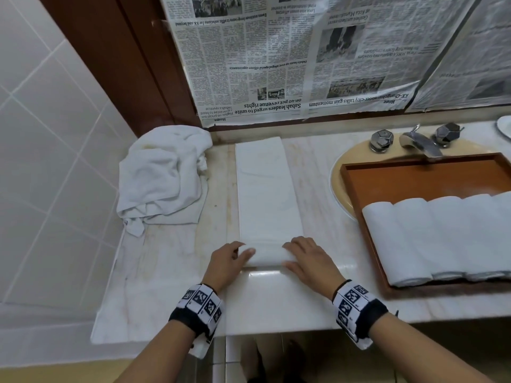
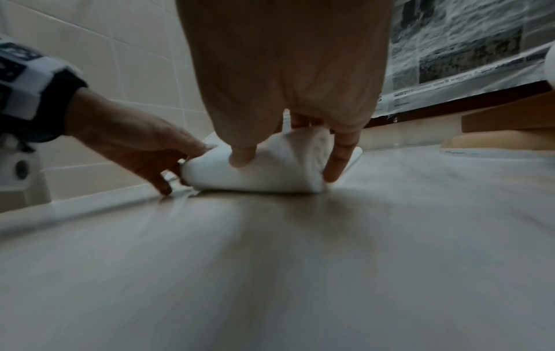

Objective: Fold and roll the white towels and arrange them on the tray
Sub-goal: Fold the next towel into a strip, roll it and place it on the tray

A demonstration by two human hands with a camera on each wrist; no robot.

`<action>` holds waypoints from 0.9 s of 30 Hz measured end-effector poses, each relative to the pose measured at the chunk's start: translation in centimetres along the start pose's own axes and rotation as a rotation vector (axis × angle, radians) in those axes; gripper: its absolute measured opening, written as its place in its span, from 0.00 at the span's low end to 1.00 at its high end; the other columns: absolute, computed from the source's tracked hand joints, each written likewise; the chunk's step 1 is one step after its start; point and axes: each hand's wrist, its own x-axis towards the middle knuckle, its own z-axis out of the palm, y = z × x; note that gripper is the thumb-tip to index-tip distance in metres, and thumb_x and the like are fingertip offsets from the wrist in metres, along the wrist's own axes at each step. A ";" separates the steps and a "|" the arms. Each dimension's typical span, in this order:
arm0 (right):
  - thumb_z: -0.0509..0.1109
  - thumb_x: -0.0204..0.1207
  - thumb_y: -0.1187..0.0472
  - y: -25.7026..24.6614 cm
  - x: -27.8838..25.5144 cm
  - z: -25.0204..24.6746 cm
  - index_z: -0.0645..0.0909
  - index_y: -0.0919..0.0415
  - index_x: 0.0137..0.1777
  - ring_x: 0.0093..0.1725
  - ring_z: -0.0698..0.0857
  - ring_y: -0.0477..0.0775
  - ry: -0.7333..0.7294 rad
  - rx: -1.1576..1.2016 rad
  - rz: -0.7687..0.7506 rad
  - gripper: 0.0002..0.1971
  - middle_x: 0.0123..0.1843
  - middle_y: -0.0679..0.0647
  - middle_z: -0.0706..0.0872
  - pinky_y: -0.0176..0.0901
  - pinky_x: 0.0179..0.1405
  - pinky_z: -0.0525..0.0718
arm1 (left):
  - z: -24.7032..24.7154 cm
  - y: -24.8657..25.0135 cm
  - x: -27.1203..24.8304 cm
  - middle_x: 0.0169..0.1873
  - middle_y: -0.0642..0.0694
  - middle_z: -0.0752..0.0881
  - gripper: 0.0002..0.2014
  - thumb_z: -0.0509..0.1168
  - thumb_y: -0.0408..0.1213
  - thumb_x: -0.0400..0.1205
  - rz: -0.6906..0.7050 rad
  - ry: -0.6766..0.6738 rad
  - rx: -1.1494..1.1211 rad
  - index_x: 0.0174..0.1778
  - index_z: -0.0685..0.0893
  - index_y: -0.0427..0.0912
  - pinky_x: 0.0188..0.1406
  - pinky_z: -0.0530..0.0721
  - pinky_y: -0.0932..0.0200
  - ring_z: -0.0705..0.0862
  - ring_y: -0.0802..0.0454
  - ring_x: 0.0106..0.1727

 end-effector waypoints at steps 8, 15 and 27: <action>0.65 0.84 0.47 0.6 0.3 -1.7 0.81 0.59 0.64 0.60 0.79 0.55 -0.245 0.240 0.086 0.18 0.60 0.53 0.84 0.41 0.57 0.71 | 2.1 -1.5 -3.8 0.69 0.60 0.73 0.26 0.61 0.65 0.82 0.380 0.047 0.350 0.74 0.75 0.60 0.62 0.75 0.58 0.68 0.56 0.67; 0.49 0.87 0.46 -0.4 -1.5 -0.2 0.82 0.54 0.59 0.51 0.83 0.56 -0.011 -0.028 0.047 0.21 0.54 0.50 0.84 0.52 0.46 0.80 | 1.3 -1.4 -2.3 0.60 0.56 0.83 0.29 0.62 0.69 0.78 0.174 -0.117 0.164 0.68 0.83 0.55 0.65 0.77 0.57 0.80 0.57 0.61; 0.69 0.76 0.34 0.5 1.5 -2.0 0.84 0.54 0.65 0.65 0.76 0.56 -0.447 0.227 0.155 0.28 0.62 0.56 0.81 0.49 0.68 0.72 | 3.0 -0.5 -3.7 0.73 0.57 0.70 0.30 0.55 0.70 0.81 0.282 0.003 0.398 0.77 0.72 0.61 0.62 0.79 0.50 0.70 0.51 0.71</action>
